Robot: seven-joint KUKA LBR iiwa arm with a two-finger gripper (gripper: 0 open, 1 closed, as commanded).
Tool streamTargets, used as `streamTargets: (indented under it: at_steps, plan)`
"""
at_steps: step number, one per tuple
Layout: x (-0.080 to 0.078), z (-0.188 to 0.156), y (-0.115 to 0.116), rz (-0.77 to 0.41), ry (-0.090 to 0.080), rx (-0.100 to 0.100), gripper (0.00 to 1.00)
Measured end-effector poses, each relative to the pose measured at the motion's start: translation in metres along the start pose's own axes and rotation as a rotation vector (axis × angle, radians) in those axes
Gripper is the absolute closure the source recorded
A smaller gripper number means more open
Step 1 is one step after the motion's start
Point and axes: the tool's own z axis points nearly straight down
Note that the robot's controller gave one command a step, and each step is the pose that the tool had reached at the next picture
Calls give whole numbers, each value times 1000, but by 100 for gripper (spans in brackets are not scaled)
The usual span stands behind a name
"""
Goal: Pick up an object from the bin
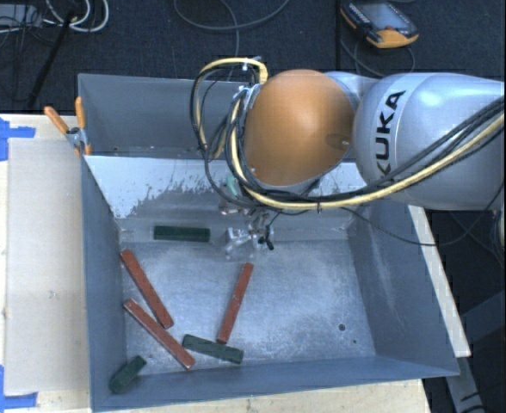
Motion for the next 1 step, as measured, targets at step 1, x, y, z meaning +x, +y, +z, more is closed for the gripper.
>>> streamTargets:
  at_steps: [1]
  plan:
    - [0,-1,0,4,-1,-1,0]
